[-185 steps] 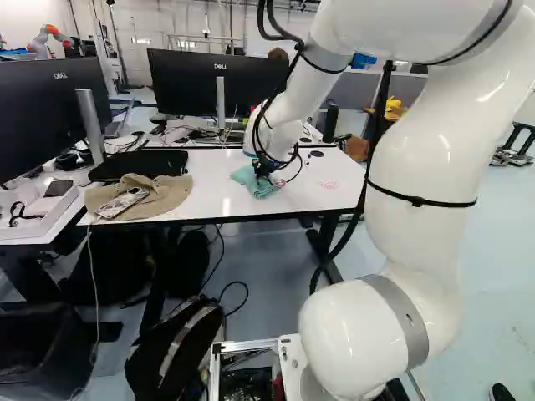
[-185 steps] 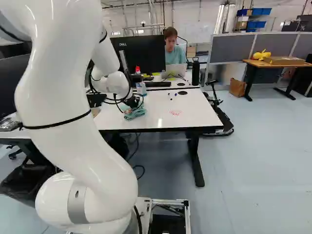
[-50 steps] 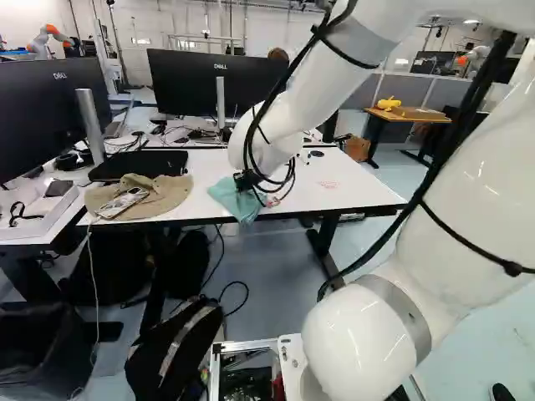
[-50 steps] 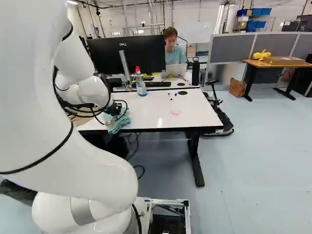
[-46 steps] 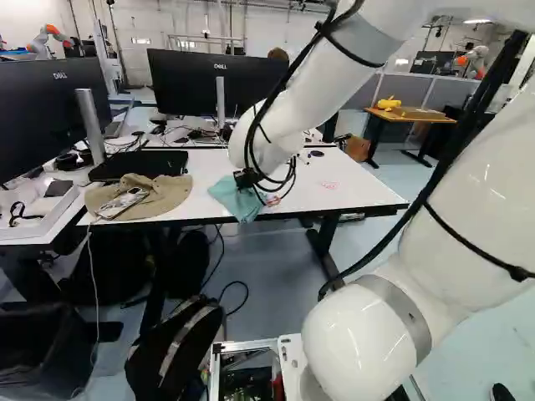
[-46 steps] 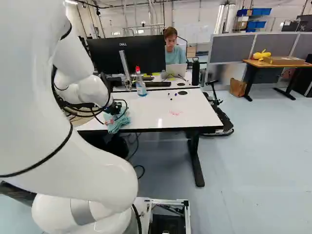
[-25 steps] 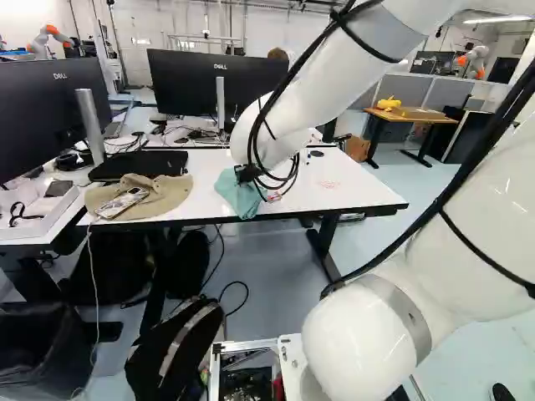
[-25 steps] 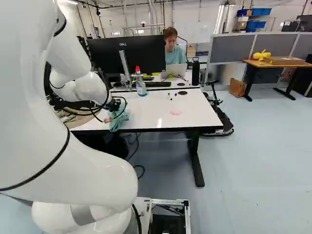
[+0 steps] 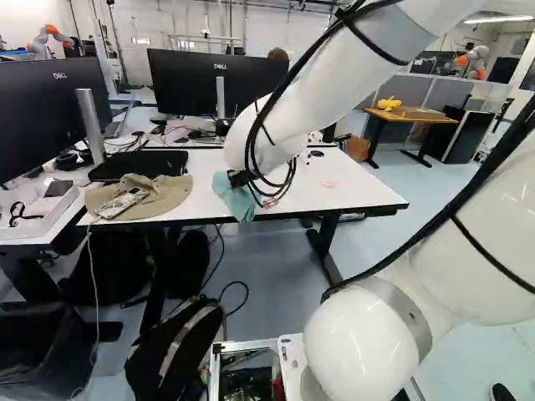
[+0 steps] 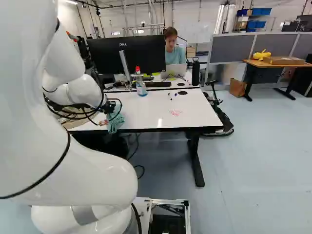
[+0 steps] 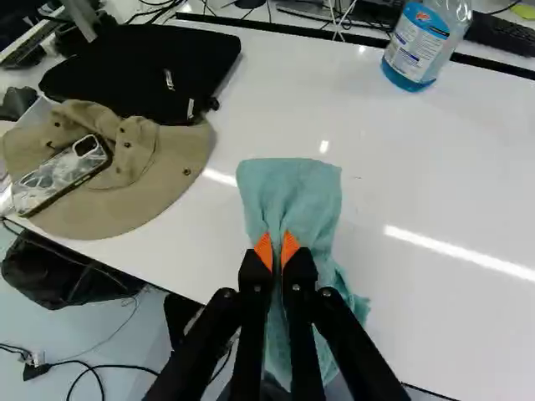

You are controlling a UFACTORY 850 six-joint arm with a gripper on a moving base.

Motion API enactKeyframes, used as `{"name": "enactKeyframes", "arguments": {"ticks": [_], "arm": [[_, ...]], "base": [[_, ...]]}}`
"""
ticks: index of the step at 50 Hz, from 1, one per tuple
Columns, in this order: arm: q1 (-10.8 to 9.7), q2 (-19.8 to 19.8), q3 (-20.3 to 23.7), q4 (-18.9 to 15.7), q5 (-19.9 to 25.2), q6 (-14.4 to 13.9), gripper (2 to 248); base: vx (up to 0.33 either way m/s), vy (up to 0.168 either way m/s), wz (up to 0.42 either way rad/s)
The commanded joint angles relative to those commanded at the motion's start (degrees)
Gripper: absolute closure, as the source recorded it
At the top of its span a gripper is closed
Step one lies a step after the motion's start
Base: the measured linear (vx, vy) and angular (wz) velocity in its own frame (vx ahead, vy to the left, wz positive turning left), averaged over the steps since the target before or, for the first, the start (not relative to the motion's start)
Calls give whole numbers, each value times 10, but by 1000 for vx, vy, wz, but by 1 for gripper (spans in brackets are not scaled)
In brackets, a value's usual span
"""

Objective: Clean the table with the green towel

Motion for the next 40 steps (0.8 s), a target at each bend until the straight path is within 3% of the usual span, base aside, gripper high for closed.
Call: {"name": "enactKeyframes", "arguments": {"ticks": [9, 40], "arm": [[17, 18, 16, 0, 0, 0, 218], [17, 18, 16, 0, 0, 0, 218]], "base": [[0, 0, 0], [0, 0, 0]]}}
